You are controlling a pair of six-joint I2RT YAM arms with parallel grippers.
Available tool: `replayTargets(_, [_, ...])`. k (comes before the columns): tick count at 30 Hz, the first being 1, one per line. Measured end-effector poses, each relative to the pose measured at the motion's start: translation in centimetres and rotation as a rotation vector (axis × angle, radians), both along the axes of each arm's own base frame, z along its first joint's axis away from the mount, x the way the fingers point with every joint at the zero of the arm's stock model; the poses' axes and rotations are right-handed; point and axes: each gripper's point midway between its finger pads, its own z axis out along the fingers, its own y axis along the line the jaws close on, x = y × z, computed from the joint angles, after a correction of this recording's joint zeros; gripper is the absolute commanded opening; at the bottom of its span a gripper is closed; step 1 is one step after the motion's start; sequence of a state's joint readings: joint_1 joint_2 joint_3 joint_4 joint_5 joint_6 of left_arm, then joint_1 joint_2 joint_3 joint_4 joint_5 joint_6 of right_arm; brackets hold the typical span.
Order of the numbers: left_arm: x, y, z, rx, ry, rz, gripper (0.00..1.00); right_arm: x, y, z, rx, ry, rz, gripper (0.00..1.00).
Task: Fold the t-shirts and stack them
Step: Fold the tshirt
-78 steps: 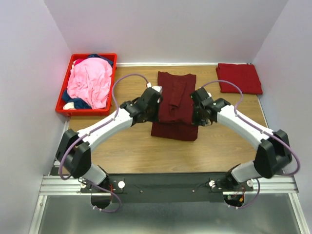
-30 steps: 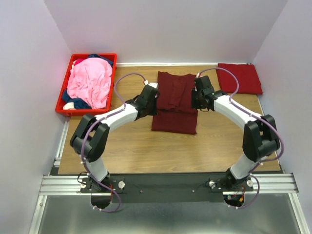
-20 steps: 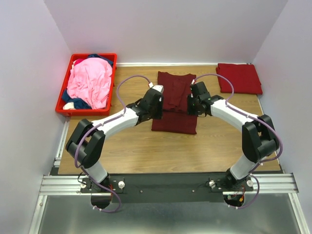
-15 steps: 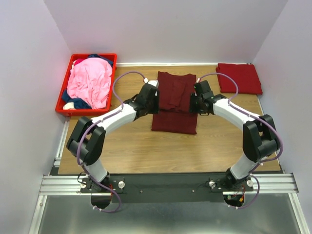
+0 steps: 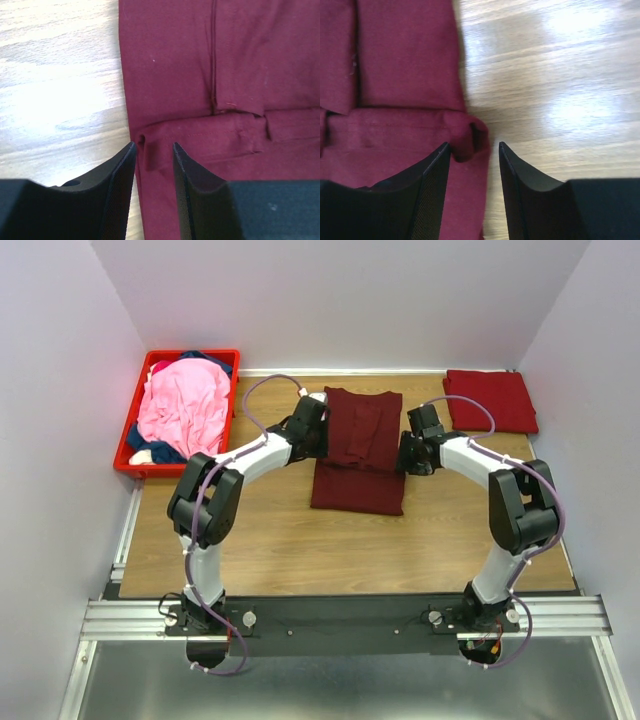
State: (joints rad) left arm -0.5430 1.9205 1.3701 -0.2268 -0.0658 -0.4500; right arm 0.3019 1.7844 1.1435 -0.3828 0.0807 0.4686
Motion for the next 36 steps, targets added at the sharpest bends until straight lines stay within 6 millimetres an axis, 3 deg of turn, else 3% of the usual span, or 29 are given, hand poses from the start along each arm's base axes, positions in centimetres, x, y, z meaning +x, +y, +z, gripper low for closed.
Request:
replayTargets(8, [0.1, -0.2, -1.8, 0.018, 0.035, -0.019, 0.35, 0.3, 0.8, -0.2, 0.038, -0.004, 0.014, 0.37])
replayTargets(12, [0.0, -0.2, -2.3, 0.024, 0.043, -0.022, 0.31, 0.4, 0.9, -0.4, 0.04, -0.001, 0.014, 0.22])
replayTargets(15, [0.0, -0.2, -2.4, 0.025, 0.046, -0.023, 0.22, 0.4, 0.9, -0.4, 0.042, -0.003, 0.015, 0.08])
replayTargets(17, [-0.1, -0.2, -2.4, 0.024, 0.047, -0.024, 0.03, 0.5, 1.0, -0.4, 0.044, -0.005, 0.013, 0.01])
replayTargets(27, [-1.1, 0.3, -2.6, 0.016, 0.057, -0.022, 0.0, 0.6, 1.1, -0.1, 0.039, -0.016, 0.049, 0.01])
replayTargets(36, [-1.7, 0.9, -0.5, -0.016, 0.022, -0.007, 0.0, 1.5, 1.7, 1.6, 0.061, -0.062, 0.075, 0.01])
